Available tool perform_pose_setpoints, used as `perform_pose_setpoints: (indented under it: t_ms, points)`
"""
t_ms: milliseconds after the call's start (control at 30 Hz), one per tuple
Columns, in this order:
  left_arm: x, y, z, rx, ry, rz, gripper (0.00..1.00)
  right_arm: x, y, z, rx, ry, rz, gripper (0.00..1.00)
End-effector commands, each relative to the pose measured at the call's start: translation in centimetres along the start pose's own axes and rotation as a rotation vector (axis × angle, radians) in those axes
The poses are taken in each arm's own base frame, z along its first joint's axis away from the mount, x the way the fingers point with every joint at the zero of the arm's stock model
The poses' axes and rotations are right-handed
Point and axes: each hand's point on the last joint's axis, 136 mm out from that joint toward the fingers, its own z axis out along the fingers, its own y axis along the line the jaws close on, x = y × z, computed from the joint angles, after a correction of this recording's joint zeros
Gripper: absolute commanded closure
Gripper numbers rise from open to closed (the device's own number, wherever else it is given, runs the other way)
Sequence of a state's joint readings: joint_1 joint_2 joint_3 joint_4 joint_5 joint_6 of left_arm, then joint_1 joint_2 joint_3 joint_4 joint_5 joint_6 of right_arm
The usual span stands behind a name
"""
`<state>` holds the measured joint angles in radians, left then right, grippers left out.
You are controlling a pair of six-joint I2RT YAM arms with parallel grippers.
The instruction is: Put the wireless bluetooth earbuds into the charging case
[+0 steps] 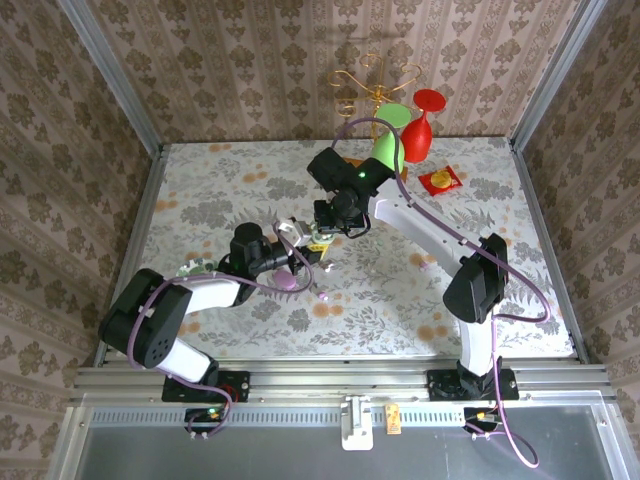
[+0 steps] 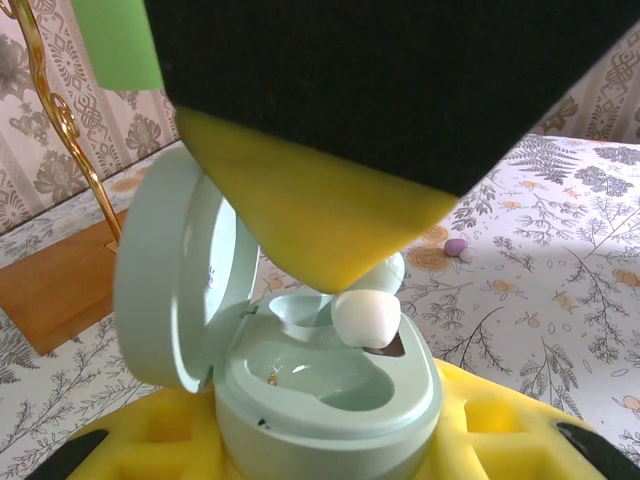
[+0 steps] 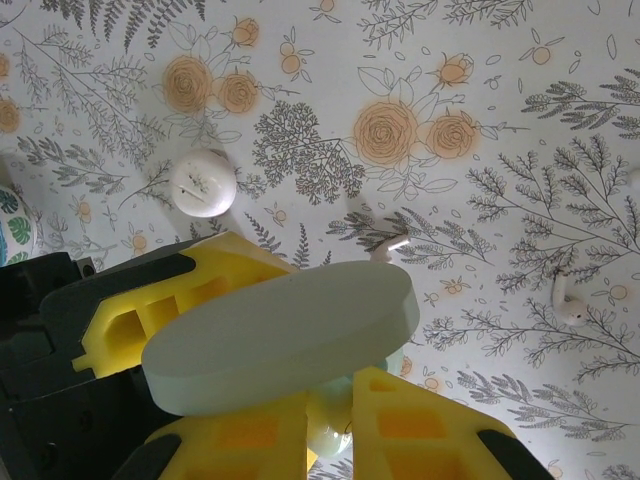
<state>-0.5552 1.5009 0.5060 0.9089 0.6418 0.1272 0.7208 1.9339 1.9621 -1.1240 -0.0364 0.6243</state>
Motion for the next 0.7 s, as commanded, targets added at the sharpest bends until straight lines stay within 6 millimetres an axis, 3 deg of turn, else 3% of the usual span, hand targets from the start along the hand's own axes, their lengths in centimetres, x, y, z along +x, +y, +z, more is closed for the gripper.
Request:
perform_pose_setpoints:
  t_ms: [0,667]
  points:
    - [-1.9,0.3,0.5,0.007,-0.049,0.023,0.77,-0.4,1.2,-0.1,-0.041,-0.005,-0.017,0.87]
    - [-1.8,0.7,0.7,-0.02,-0.044,0.017,0.77,-0.2,2.2,0.5,-0.083,0.002,-0.024,0.87]
